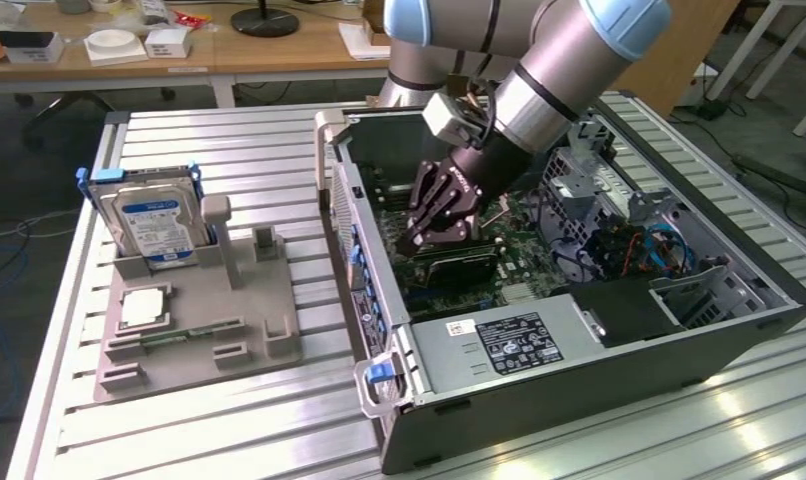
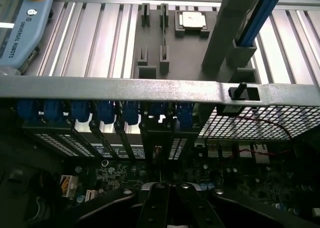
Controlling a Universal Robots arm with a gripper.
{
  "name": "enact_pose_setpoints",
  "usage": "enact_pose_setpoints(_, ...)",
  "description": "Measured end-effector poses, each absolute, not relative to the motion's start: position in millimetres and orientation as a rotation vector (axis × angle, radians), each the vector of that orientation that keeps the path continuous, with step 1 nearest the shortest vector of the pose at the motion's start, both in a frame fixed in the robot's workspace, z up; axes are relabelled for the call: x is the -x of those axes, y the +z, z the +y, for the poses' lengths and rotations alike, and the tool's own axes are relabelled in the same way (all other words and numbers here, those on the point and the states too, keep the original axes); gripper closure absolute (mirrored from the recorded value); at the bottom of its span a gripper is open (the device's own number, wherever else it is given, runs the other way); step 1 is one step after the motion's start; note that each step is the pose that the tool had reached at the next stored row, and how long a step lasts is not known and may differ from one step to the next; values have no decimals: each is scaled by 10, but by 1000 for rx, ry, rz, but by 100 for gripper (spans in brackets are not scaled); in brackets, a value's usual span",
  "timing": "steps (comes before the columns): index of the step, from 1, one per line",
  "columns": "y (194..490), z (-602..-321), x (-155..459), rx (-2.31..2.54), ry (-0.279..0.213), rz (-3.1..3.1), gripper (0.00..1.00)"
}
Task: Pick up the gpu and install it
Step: 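Press down on the gpu until it lock into place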
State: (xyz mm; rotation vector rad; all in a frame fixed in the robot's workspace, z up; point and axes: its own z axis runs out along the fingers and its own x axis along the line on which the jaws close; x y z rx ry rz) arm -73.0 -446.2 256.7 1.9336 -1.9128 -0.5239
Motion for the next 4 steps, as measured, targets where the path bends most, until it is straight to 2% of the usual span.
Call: enact_pose_setpoints(4, 2567, -4462, 730, -1938, -517, -1918, 90)
